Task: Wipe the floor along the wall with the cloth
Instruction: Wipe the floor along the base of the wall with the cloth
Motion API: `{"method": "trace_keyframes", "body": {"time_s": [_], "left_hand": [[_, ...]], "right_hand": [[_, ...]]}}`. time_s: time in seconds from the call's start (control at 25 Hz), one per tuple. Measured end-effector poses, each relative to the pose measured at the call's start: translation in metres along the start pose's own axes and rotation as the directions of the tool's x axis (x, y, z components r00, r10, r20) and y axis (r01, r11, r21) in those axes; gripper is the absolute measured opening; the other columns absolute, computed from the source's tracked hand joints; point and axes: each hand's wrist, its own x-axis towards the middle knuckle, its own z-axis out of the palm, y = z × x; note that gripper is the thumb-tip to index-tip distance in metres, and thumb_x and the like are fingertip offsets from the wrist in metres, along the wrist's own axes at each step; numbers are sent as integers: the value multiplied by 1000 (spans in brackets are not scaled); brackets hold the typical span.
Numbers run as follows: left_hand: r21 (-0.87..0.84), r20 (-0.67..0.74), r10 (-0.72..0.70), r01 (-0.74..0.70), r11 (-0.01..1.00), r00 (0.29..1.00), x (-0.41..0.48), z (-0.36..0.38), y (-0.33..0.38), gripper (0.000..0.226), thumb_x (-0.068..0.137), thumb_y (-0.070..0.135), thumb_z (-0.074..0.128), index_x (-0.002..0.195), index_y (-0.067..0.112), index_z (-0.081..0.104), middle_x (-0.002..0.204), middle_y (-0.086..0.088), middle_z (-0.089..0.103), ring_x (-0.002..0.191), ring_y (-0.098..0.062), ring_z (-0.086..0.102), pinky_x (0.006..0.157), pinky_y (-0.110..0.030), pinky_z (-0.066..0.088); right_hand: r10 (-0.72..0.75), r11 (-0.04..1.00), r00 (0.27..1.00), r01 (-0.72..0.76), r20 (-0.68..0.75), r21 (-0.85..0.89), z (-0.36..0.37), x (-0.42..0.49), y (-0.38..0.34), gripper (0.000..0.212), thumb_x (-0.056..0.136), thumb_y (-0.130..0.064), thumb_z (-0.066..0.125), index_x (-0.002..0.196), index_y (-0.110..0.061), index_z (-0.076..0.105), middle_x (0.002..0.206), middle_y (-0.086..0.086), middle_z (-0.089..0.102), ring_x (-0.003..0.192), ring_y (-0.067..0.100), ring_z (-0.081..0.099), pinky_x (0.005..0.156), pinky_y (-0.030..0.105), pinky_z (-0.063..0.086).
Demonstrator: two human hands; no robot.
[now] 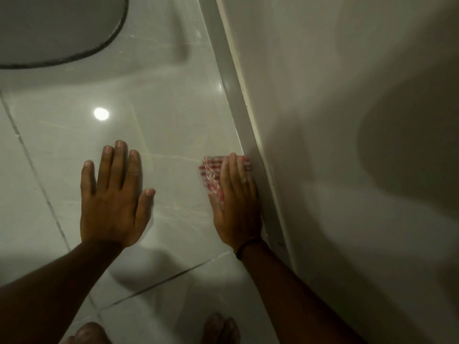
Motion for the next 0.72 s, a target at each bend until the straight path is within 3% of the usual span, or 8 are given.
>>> {"method": "trace_keyframes", "body": {"time_s": [0.16, 0.4, 0.52, 0.72], "left_hand": [[5, -6, -1, 1, 1000, 1000, -1, 1, 0, 80, 108, 53, 20, 174, 7, 16, 185, -21, 12, 173, -37, 9, 137, -61, 8], [2, 7, -7, 7, 1000, 1000, -1, 1, 0, 81, 108, 54, 20, 175, 10, 13, 185, -19, 9, 173, -35, 5, 138, -54, -1], [-4, 9, -4, 4, 1000, 1000, -1, 1, 1, 81, 108, 55, 20, 175, 10, 14, 185, -19, 9, 173, -36, 6, 138, -57, 2], [6, 5, -2, 2, 1000, 1000, -1, 1, 1, 81, 108, 55, 20, 175, 9, 15, 185, -20, 10, 173, -37, 8, 137, -59, 5]], "right_hand": [[27, 999, 1000, -27, 4, -39, 17, -68, 23, 69, 107, -39, 33, 167, -12, 11, 177, 11, 11, 165, 27, 7, 133, 45, 16], [73, 997, 991, -72, 111, -14, 24, -136, 41, 69, 108, -47, 24, 167, -15, 12, 179, 3, 4, 165, 26, 10, 131, 44, 15], [31, 996, 992, -40, 120, 79, 9, -98, 29, 68, 109, -47, 23, 167, -15, 12, 178, 5, 4, 165, 26, 7, 132, 45, 12], [-26, 977, 998, 15, 50, 213, -24, 79, -21, 68, 108, -42, 30, 165, -7, 19, 176, 14, 16, 164, 29, 10, 133, 41, 1]]}}
